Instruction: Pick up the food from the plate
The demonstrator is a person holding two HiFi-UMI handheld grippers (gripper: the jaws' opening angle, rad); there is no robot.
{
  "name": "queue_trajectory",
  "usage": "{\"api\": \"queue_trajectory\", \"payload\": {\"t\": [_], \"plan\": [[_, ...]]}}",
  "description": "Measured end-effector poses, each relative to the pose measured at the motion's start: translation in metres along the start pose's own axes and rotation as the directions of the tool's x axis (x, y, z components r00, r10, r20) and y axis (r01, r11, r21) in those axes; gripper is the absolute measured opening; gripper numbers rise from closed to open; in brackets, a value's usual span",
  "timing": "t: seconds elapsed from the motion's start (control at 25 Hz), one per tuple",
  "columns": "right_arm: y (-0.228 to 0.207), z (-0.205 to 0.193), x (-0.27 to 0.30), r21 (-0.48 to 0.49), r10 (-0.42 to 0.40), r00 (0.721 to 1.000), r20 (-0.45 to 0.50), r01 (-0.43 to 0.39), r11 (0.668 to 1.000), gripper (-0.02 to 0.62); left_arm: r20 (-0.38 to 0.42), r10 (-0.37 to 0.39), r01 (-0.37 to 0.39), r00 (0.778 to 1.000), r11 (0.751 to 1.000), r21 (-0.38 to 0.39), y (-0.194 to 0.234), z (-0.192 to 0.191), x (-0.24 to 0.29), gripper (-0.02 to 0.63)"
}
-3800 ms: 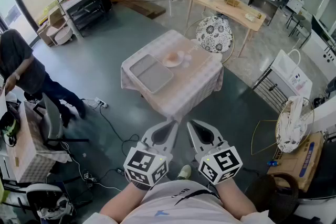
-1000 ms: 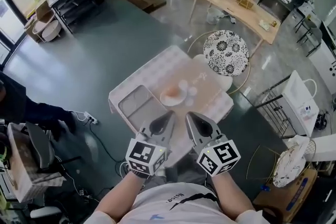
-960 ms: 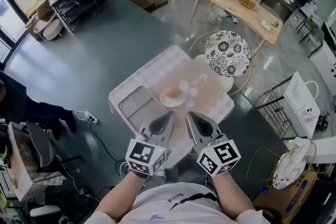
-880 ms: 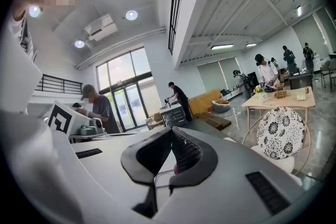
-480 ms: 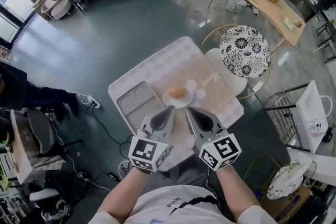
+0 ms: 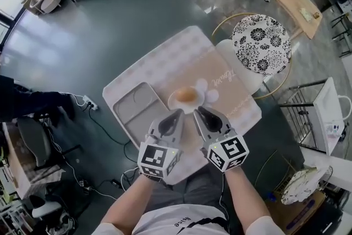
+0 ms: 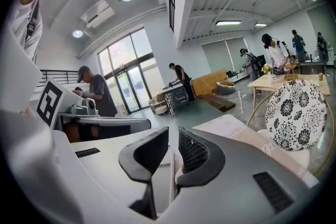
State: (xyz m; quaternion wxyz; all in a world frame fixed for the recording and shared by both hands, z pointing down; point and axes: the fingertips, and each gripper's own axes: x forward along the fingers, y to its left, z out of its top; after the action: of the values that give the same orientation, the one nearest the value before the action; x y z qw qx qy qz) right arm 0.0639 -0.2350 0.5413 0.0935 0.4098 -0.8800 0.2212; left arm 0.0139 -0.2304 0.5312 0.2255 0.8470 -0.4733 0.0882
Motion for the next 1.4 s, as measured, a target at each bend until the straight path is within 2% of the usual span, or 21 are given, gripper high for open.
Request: {"api": "queue_trajectory", "payload": {"t": [0.08, 0.44, 0.6, 1.04, 1.4], "plan": [[-0.01, -0.015, 0.013, 0.005, -0.015, 1.0, -0.015, 0.015, 1.0, 0.088, -0.002, 0.002, -0.002, 1.0, 1.0, -0.002, 0.008, -0.009, 0.008, 0.006], [-0.051, -0.09, 0.07, -0.033, -0.116, 0.986, -0.121, 0.113, 0.993, 0.267, -0.025, 0.014, -0.014, 1.0, 1.0, -0.014, 0.041, -0.049, 0.036, 0.006], [-0.066, -0.113, 0.091, -0.054, -0.161, 0.971, -0.176, 0.154, 0.987, 0.302, -0.031, 0.018, -0.019, 0.999, 1.0, -0.018, 0.054, -0.058, 0.041, 0.006], [-0.079, -0.151, 0.127, -0.133, -0.18, 0.945, -0.273, 0.149, 0.98, 0.405, -0.048, 0.018, -0.02, 0.999, 0.999, -0.032, 0.075, -0.081, 0.052, 0.006], [-0.088, -0.174, 0.141, -0.201, -0.214, 0.903, -0.371, 0.147, 0.969, 0.414, -0.047, 0.008, -0.009, 0.999, 0.999, -0.039, 0.082, -0.089, 0.059, 0.006]]}}
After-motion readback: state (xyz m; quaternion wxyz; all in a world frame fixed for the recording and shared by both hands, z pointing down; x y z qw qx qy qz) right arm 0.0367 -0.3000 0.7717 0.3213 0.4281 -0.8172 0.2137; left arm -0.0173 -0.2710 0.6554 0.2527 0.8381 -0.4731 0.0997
